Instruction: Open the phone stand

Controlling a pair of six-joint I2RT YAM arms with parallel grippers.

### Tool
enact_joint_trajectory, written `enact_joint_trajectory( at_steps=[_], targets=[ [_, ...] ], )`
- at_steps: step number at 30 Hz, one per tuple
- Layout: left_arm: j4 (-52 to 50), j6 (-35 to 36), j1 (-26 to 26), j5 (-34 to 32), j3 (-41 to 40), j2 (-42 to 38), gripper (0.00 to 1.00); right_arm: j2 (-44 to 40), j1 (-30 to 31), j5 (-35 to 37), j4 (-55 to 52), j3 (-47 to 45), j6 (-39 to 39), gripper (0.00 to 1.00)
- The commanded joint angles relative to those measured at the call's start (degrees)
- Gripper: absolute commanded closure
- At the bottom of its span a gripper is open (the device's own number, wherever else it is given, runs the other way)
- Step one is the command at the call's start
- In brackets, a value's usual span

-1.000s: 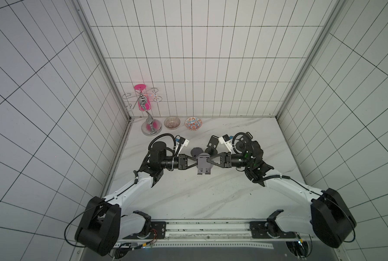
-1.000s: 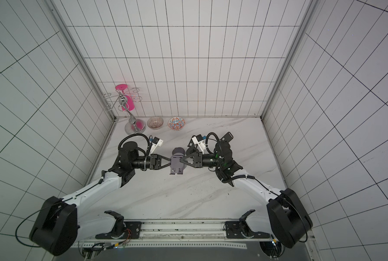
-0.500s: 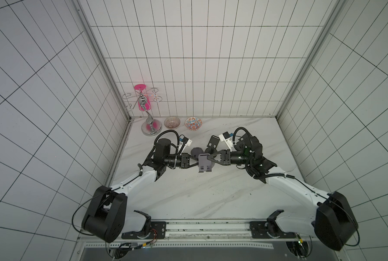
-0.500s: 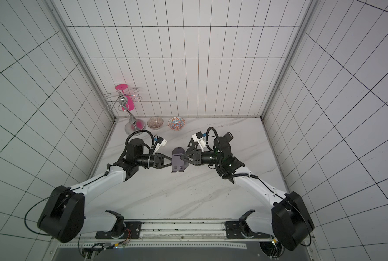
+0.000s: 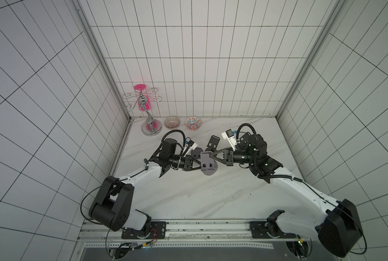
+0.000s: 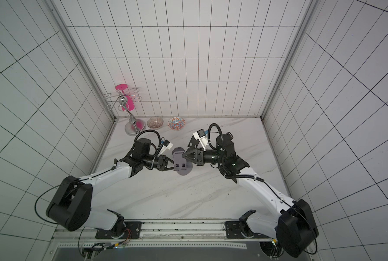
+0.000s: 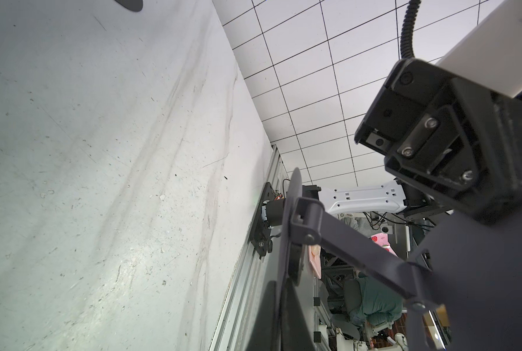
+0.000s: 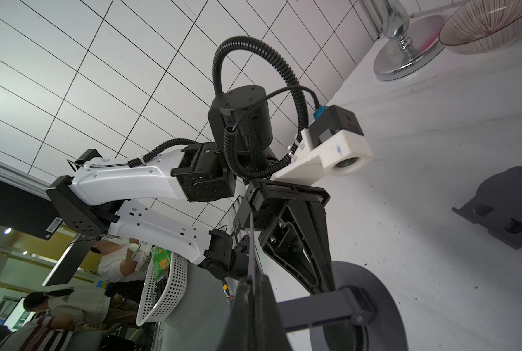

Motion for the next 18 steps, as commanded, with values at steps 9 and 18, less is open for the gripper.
enact_joint_trajectory(
  at_steps=[9, 18],
  targets=[
    [-14.78, 1.49, -1.74, -8.82, -0.81, 5.66, 1.00, -8.62, -1.15, -0.36, 24.53, 4.89, -7.67, 1.00],
    [-15.65, 2.05, -2.48, -8.11, 2.67, 9.71, 1.00, -15.45, -1.95, 3.85, 17.48, -0.60, -14.64, 1.00]
  ],
)
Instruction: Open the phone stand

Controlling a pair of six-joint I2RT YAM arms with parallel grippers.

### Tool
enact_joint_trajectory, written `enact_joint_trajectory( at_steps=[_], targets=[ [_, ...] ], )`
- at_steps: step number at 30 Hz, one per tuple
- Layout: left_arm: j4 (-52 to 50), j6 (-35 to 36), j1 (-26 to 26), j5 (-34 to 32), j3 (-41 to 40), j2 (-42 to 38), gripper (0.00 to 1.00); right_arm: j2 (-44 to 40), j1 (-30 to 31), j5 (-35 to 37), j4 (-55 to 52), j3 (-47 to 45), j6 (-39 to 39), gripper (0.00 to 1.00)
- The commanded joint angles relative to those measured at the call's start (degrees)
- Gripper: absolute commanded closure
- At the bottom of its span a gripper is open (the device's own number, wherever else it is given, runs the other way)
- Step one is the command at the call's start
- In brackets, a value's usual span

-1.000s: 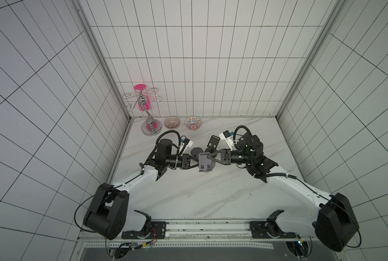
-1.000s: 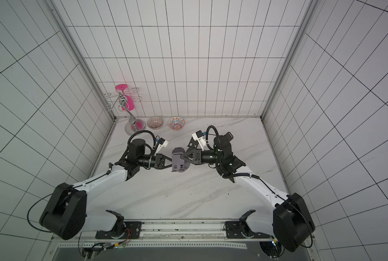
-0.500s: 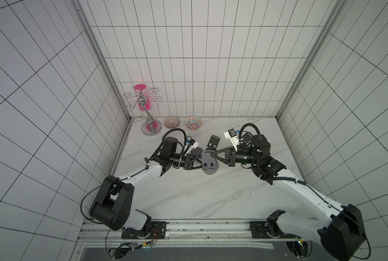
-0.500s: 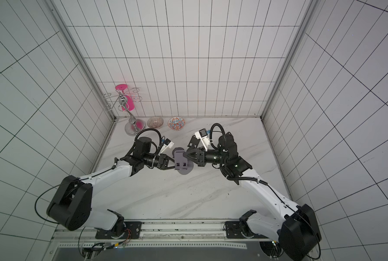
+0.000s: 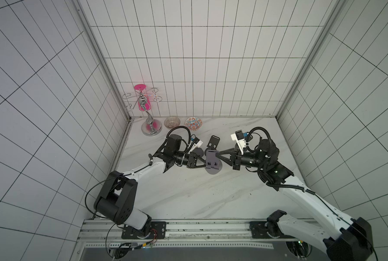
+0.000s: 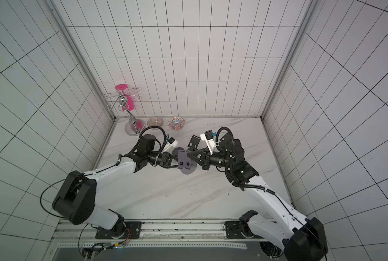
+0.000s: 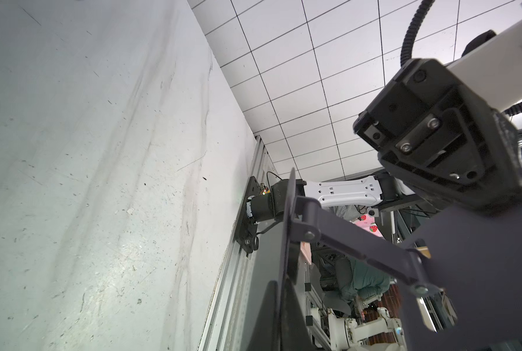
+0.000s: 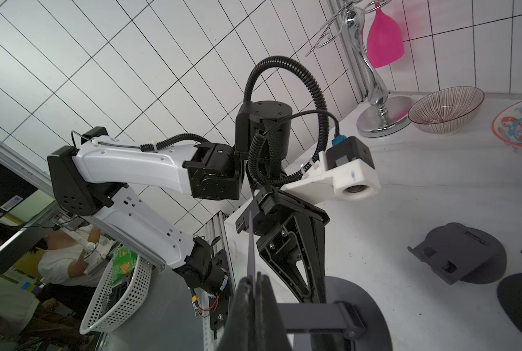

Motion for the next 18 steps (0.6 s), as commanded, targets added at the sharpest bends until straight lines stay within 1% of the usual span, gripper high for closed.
enact_joint_trajectory(
  at_steps=[1, 5, 10, 14, 15, 18],
  targets=[
    [-14.45, 1.76, 0.12, -11.49, -3.07, 5.85, 1.00, -5.60, -0.96, 0.03, 19.13, 3.58, -5.07, 1.00],
    [-14.54, 1.90, 0.14, -12.47, -2.58, 6.99, 1.00, -3.50, -1.30, -1.25, 22.24, 4.14, -2.58, 1.00],
    [-10.29, -2.37, 0.07, -12.49, -1.53, 6.38, 1.00, -5.66, -1.31, -0.55, 21.72, 1.23, -1.10, 1.00],
    [-7.07, -7.03, 0.16, -12.83, -0.69, 4.75, 1.00, -7.82, -1.27, -1.17, 18.23, 0.51, -1.80, 1.00],
    [-5.94, -8.26, 0.16, -12.60, -0.34, 3.84, 0.94, -8.25, -1.29, -1.37, 17.80, 0.08, -1.59, 1.00],
    [-5.71, -9.98, 0.21, -12.30, 1.01, 1.18, 0.61, -9.64, -1.39, -1.40, 14.31, -0.21, -2.55, 1.00]
  ],
)
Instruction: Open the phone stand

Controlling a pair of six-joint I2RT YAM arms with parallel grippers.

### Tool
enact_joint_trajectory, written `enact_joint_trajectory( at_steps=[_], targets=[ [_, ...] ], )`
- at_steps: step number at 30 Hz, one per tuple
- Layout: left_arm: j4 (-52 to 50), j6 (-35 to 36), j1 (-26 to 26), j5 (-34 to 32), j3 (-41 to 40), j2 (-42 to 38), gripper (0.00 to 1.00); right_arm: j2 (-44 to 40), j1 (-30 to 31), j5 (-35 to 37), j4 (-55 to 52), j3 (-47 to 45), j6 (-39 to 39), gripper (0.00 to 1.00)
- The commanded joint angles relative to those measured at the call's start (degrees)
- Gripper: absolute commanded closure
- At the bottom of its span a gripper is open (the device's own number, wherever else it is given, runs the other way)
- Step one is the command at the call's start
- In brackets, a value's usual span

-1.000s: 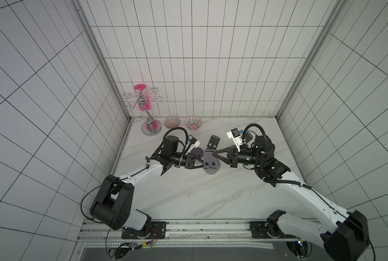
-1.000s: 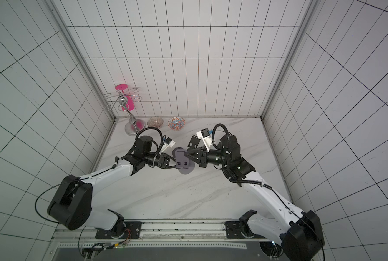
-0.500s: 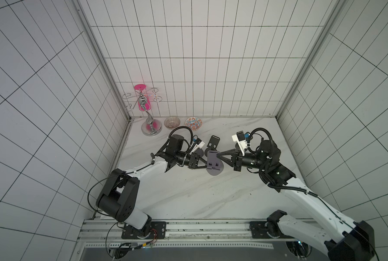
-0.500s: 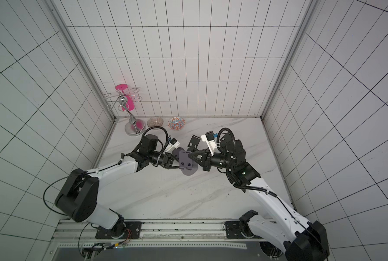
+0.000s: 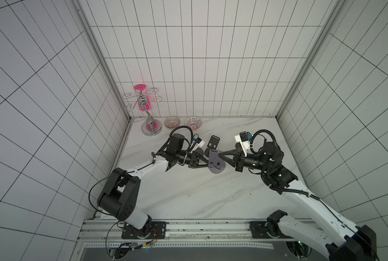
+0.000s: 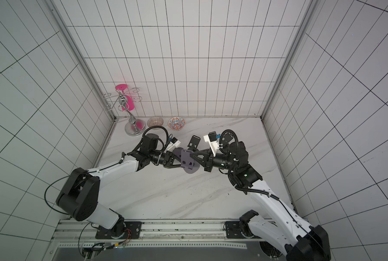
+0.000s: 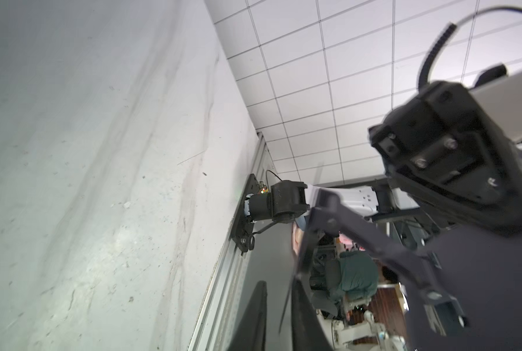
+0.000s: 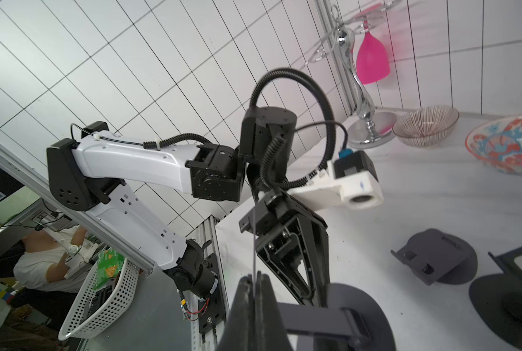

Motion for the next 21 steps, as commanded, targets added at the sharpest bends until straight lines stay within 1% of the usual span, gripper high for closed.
enact_joint_trajectory(
  at_steps=[1, 3, 5, 9, 13, 18, 21],
  targets=[
    [-5.95, -4.56, 0.82, -10.06, -0.39, -0.51, 0.54, -6.10, -0.73, -2.41, 11.89, 1.43, -1.56, 1.00],
    [-7.31, -4.49, 1.18, -10.12, 0.36, -2.35, 0.46, -6.90, -1.61, -2.29, 10.59, 1.07, -1.45, 1.00],
    [-7.93, -4.60, 2.40, -10.23, 0.23, -4.10, 0.44, -7.42, -3.01, -3.00, 10.27, 0.54, -0.15, 1.00],
    [-7.88, -4.43, 5.35, -10.38, -1.32, -6.50, 0.44, -8.04, -6.50, -5.36, 10.28, -2.02, 4.16, 1.00],
    [-6.86, -4.06, 6.49, -9.88, -3.09, -6.73, 0.44, -9.91, -8.60, -5.71, 9.33, -6.09, 6.81, 1.00],
    [-5.51, -4.23, 7.16, -9.33, -4.44, -7.70, 0.44, -11.38, -11.31, -5.16, 2.95, -10.20, 6.09, 1.00],
    [-5.59, -3.72, 7.32, -9.26, -4.89, -8.24, 0.44, -11.46, -13.03, -5.01, 1.99, -13.15, 6.25, 1.00]
  ],
)
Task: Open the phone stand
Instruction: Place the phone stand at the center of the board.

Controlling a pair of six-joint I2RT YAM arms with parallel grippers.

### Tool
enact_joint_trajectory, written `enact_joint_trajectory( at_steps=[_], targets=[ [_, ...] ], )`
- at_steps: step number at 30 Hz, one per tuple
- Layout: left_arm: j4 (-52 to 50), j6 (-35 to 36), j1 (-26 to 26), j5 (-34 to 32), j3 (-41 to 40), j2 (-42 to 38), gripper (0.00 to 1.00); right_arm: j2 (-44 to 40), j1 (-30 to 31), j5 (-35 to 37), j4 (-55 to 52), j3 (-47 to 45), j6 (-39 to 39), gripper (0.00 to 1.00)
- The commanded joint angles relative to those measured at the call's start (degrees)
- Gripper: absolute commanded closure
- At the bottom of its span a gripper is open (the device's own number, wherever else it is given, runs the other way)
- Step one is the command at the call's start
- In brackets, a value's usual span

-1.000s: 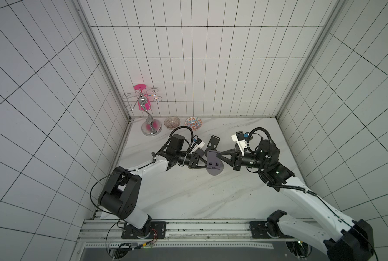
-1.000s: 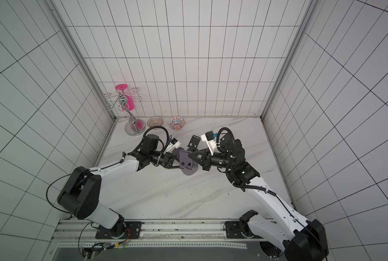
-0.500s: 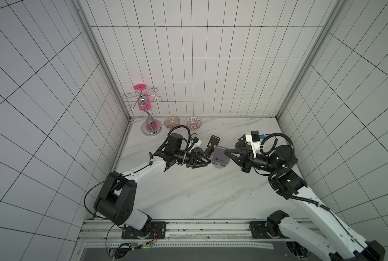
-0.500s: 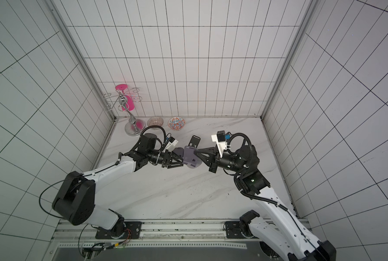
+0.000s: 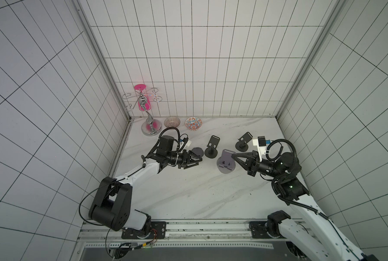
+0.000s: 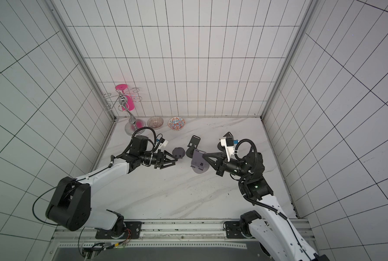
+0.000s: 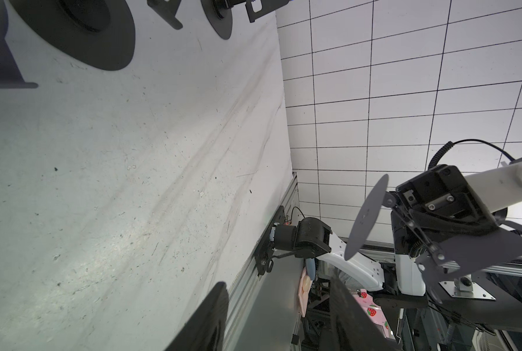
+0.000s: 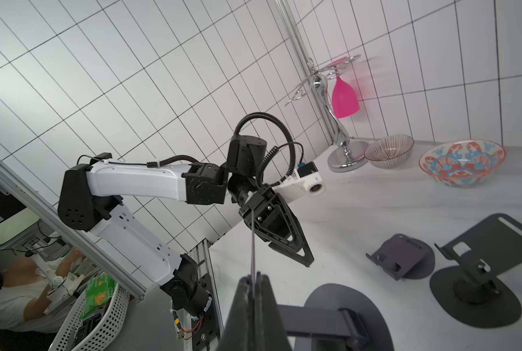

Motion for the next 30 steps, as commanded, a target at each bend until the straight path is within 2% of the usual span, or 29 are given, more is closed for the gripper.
enact_joint_trajectory(
  at_steps=[1, 5, 11, 15, 24, 27, 30],
  targets=[
    [0.85, 0.69, 0.43, -0.06, -0.62, -2.19, 0.45, -1.02, -2.18, -0.34, -0.81, -3.95, 0.81, 1.00],
    [1.07, 1.27, 0.48, 0.23, -0.90, -2.29, 0.45, 1.26, -5.05, 0.90, 2.51, -8.53, 1.88, 1.00],
    [1.36, 1.79, 0.78, 1.07, -0.90, -2.65, 0.45, 11.42, -9.39, -0.19, 14.75, -13.11, 3.68, 1.00],
    [1.38, 2.29, 1.35, 1.65, -0.85, -2.91, 0.45, 19.17, -10.66, 0.50, 19.52, -12.47, 1.88, 1.00],
    [1.90, 2.82, 2.28, 2.75, 0.24, -0.90, 0.45, 41.84, -11.42, -0.56, 37.52, -9.06, 4.44, 1.00],
    [2.01, 2.94, 2.58, 2.89, 0.34, -0.80, 0.45, 46.31, -11.51, -0.72, 40.77, -8.32, 5.06, 1.00],
    [2.17, 2.94, 2.79, 2.89, 0.27, -0.72, 0.45, 47.15, -11.60, -0.34, 39.29, -7.49, 4.09, 1.00]
  ],
)
